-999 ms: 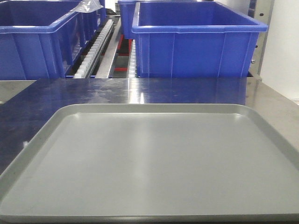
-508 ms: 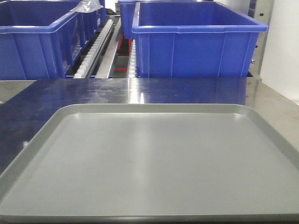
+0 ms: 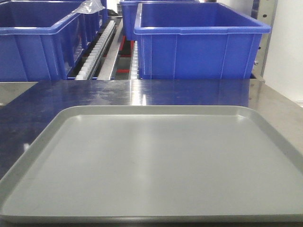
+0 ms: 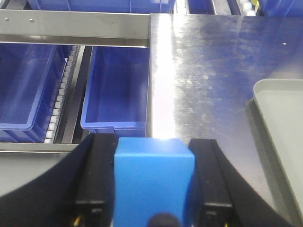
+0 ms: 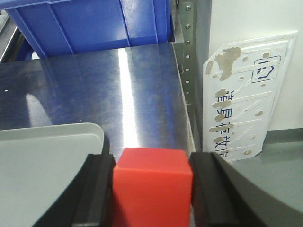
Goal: Sort and place red and blue blocks on shelf
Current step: 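Turn the base away from the table holding both cubes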
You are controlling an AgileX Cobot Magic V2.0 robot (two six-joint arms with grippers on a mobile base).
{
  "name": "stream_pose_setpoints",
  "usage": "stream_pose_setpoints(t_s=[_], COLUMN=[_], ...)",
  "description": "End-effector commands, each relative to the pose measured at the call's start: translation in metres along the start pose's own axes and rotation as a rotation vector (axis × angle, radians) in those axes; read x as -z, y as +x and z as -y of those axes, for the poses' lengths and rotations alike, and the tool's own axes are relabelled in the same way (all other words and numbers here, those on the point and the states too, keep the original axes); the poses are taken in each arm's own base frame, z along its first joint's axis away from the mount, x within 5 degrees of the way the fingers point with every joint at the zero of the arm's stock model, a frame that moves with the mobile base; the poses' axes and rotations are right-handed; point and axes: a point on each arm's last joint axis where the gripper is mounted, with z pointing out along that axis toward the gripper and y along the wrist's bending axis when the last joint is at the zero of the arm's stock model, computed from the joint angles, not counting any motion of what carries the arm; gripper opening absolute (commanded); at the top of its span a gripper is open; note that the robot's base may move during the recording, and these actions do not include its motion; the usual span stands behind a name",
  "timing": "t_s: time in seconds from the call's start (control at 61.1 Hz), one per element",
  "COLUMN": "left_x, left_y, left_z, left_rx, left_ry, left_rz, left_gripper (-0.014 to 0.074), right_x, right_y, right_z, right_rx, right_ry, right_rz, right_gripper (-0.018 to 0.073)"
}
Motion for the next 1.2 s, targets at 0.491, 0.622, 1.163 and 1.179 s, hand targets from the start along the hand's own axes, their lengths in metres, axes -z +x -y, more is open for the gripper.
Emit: stream_pose_setpoints(t_s=[0.491,0.622,1.163,1.179], left_x=[0.0037,0.0037,0.0037,0.0037], left_y=[-0.0153,-0.0153,-0.0153,-0.0153], left_z=[0.0027,0.0027,0.0027,0.0027], left_rx=[0.003,0.003,0.003,0.003], left_ry=[0.024,0.024,0.024,0.024], left_rz=[0.100,0.100,0.100,0.100], left_gripper=[0.0123,0.0123,0.0123,0.0123], right_x=[0.0035,0.0035,0.0035,0.0035], right_y=[-0.0178,-0.0178,-0.0178,-0.0178], right_z=[-0.0029,-0.0029,-0.0029,-0.0029], right_rx=[0.013,0.013,0.013,0.013], right_ry=[-0.017,-0.017,-0.017,-0.017], right_rz=[0.125,0.125,0.125,0.125], right_gripper=[0.0056,0.0056,0.0056,0.0056])
